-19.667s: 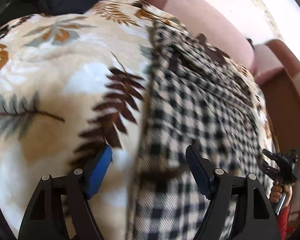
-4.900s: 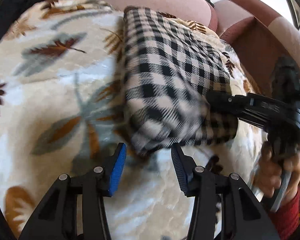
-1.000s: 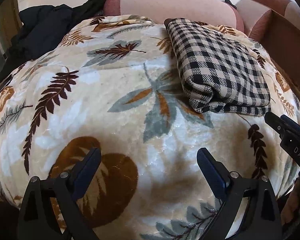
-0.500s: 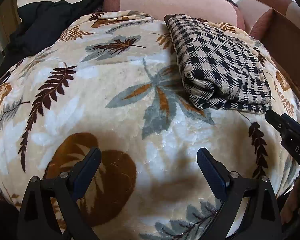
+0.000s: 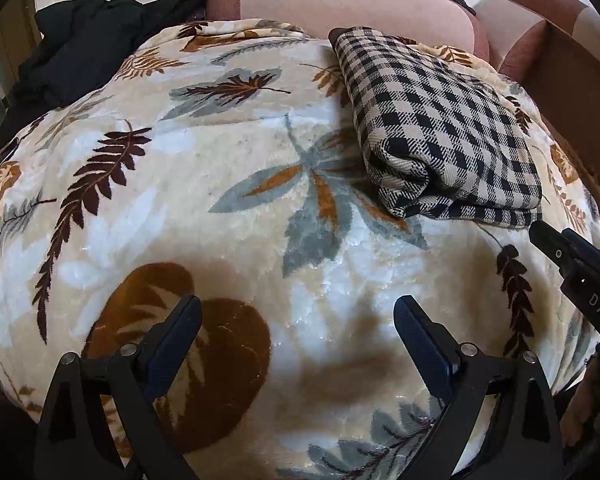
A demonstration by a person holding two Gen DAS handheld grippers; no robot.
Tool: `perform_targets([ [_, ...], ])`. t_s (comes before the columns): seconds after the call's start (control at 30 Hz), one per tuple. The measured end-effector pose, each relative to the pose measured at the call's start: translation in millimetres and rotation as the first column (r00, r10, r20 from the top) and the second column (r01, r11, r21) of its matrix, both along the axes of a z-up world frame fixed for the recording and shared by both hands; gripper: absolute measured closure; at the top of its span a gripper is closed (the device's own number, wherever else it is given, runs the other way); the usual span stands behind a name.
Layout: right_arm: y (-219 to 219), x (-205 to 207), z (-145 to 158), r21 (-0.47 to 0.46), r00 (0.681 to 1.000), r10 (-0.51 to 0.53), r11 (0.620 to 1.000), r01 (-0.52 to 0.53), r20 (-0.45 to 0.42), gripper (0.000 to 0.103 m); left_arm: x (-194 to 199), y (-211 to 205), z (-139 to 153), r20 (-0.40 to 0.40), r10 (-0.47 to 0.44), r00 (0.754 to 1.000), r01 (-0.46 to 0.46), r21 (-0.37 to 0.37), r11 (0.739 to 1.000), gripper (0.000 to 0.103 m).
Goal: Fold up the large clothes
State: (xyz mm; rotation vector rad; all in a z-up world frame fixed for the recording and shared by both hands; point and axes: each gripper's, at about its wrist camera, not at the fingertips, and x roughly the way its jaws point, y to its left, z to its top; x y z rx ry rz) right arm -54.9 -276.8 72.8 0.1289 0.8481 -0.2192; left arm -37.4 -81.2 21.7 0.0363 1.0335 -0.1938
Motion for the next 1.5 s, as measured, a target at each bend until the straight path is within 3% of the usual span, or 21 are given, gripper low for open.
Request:
perform_targets([
  [1.5, 3.1, -2.6, 3.6, -0.008, 1.000, -0.004, 1.000, 0.004, 0.010, 0.035, 2.6, 2.8, -6.2, -0.032, 0.011, 0.999, -0.012, -0.024, 1.000, 0.007],
])
